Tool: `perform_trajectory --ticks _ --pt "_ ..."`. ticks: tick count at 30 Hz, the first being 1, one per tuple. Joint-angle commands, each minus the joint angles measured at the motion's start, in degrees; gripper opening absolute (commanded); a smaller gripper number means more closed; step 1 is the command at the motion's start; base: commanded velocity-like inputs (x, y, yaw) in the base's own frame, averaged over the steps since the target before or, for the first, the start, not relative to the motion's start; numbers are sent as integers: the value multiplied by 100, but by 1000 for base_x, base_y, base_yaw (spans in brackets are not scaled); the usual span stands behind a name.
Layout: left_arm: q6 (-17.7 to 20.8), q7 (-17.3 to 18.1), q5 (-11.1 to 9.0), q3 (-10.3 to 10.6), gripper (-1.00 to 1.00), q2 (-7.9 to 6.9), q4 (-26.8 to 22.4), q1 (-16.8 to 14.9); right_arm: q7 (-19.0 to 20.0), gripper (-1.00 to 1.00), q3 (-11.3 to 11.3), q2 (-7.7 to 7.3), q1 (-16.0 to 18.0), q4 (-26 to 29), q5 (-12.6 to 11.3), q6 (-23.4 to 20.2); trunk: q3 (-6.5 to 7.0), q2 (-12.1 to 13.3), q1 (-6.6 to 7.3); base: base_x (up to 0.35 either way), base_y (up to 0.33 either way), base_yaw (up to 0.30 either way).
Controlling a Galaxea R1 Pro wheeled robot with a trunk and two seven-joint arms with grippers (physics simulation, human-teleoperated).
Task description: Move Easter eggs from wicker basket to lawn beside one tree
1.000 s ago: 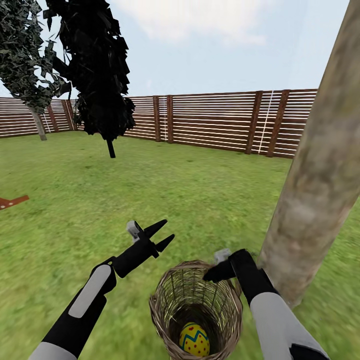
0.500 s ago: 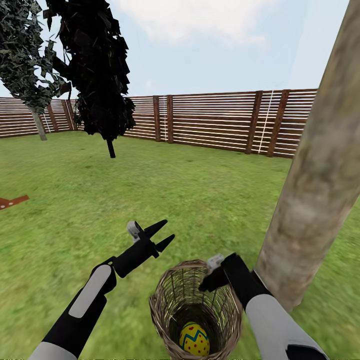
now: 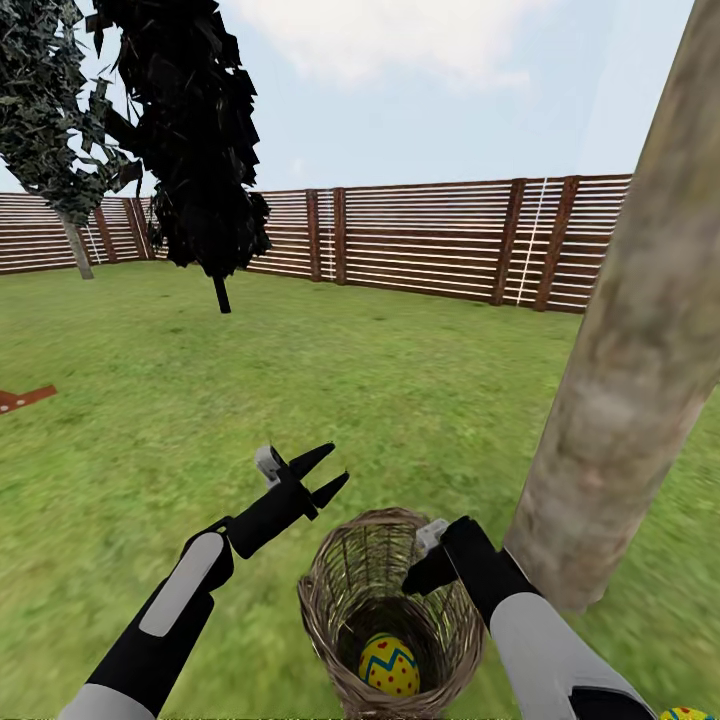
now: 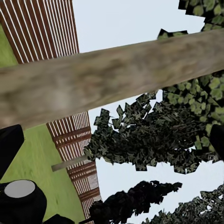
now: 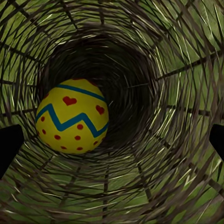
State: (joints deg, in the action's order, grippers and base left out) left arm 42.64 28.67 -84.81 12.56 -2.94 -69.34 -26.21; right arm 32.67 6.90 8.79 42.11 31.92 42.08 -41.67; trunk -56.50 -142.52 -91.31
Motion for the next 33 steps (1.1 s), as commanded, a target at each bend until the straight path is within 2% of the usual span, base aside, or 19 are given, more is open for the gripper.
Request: perform_trajectory --ticks 1,11,12,13,14,17,19,25,30,33 --pt "23 5 -36 6 100 -3 47 -5 50 100 45 9 3 8 65 -6 -24 -44 -21 0 0 0" --pt "25 7 -36 1 100 -1 131 -7 161 100 39 40 1 22 61 26 -243 -84 -60 0 0 0" --pt "25 7 -36 -1 100 0 131 -6 244 100 39 40 3 23 4 68 -265 -86 -63 0 0 0" --pt "25 7 -36 -1 100 -1 131 -5 382 100 39 25 7 29 -361 163 -287 -87 -65 0 0 0" --pt "25 7 -36 -3 100 2 131 -3 412 100 39 13 7 36 -571 191 -309 -88 -68 0 0 0" --pt "25 7 -36 0 100 -2 131 -4 430 100 39 -4 8 70 -782 213 -376 -92 -76 0 0 0" --pt "25 7 -36 -6 100 -1 131 -6 414 100 39 -2 10 98 -826 203 -420 -95 -81 0 0 0" --pt "24 7 -36 -2 100 -2 131 -4 -49 100 39 37 23 58 -837 187 -553 -103 -96 0 0 0" --pt "24 7 -36 1 100 -3 131 -6 -252 100 39 60 68 -147 -830 167 -664 -110 -109 0 0 0" --pt "25 7 -37 1 100 -3 131 -6 -715 100 39 112 135 -488 -832 187 -730 -114 -117 0 0 0"
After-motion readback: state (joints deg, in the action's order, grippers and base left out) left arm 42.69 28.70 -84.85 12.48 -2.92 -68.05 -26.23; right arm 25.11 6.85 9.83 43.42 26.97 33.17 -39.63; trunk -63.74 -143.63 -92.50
